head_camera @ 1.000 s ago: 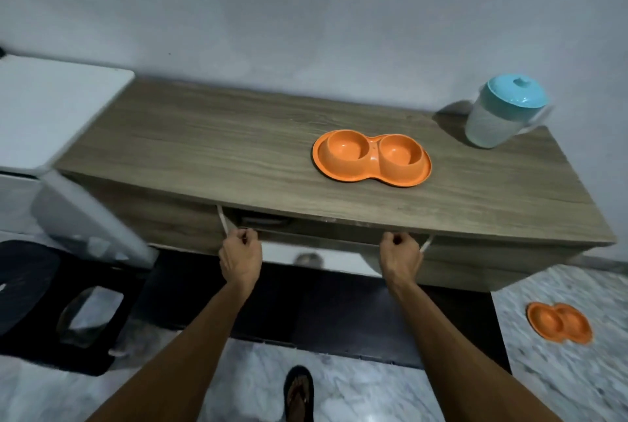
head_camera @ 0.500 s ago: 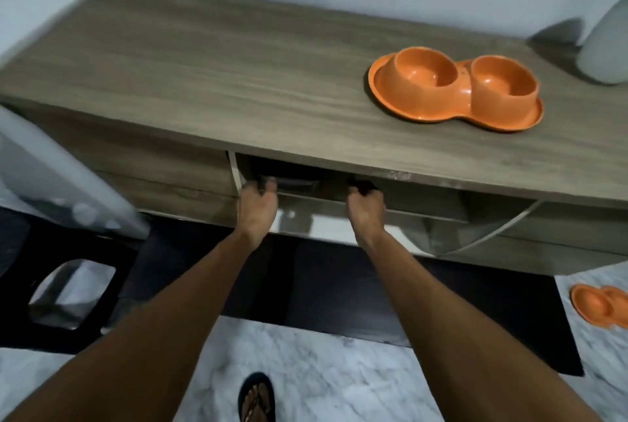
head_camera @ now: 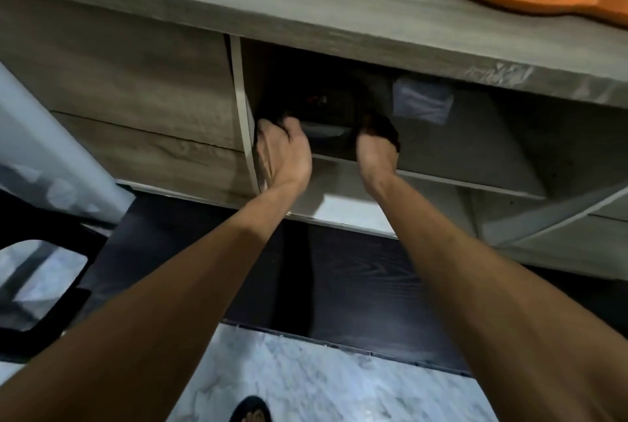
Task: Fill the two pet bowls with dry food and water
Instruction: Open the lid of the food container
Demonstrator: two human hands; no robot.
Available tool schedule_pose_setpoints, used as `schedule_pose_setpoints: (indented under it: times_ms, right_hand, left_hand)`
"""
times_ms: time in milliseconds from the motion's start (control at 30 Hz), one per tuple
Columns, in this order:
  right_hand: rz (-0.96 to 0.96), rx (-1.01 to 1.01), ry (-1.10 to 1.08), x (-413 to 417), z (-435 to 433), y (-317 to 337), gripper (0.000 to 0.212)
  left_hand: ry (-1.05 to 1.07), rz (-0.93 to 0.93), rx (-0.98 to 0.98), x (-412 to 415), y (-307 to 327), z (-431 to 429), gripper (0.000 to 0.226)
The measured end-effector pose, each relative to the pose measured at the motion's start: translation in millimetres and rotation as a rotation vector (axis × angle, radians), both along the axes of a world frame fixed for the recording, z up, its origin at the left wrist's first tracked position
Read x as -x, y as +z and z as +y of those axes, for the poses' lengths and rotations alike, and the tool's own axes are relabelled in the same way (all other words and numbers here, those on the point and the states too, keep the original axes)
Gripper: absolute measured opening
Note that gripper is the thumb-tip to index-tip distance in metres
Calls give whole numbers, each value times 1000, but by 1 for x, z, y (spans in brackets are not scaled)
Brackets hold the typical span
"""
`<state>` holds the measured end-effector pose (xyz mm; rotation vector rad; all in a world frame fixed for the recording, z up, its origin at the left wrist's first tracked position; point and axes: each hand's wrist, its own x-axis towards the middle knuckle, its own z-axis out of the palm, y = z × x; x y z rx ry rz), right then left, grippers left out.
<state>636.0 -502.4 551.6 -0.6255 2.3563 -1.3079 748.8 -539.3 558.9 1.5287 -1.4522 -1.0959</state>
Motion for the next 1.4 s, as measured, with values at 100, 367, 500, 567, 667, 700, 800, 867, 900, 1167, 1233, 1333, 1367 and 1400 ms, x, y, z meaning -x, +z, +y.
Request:
schedule_pose_setpoints:
  times_ms: [100, 367, 500, 567, 667, 700, 800, 867, 900, 1167, 1233, 1333, 1367, 1400]
  right_hand:
    - [18, 33, 41, 1, -5, -8, 51]
    - [-32, 119, 25, 1, 1, -10, 44]
    - [-222, 170, -71, -11, 30, 4, 43]
    - [-245, 166, -57, -26, 48, 13, 33]
    - [-310, 120, -33, -48, 82, 33, 26]
    - [-333, 100, -31, -55, 95, 42, 26]
    - [-371, 54, -19, -74, 133, 83, 15]
    - [-397, 78, -7, -83, 152, 112, 15]
    - [-403, 91, -6, -88, 159, 123, 15]
    - [-386, 119, -15, -93, 173, 231, 16]
    - [-360, 123, -4, -84, 161, 251, 17]
    - [-330, 138, -32, -65, 134, 273, 18]
    - [-339, 158, -40, -58, 123, 277, 18]
    - [-348, 164, -42, -51, 112, 280, 17]
  left_hand:
    - [28, 61, 49, 3, -9, -2, 44]
    - [70, 162, 26, 4, -9, -4, 37]
    - [75, 294, -94, -10, 2, 17, 17]
    - [91, 323, -179, -23, 6, 33, 21]
    - [117, 282, -269, -50, 29, 66, 19]
    - [127, 273, -309, -59, 41, 79, 18]
    - [146, 278, -372, -83, 78, 115, 15]
    - [168, 298, -403, -95, 109, 133, 14]
    - [177, 299, -415, -99, 122, 140, 14]
    - [163, 355, -371, -106, 230, 146, 19]
    - [150, 387, -340, -96, 248, 132, 20]
    - [88, 415, -310, -74, 269, 102, 15]
    - [70, 415, -303, -65, 273, 89, 15]
    - [52, 415, -300, -58, 278, 77, 14]
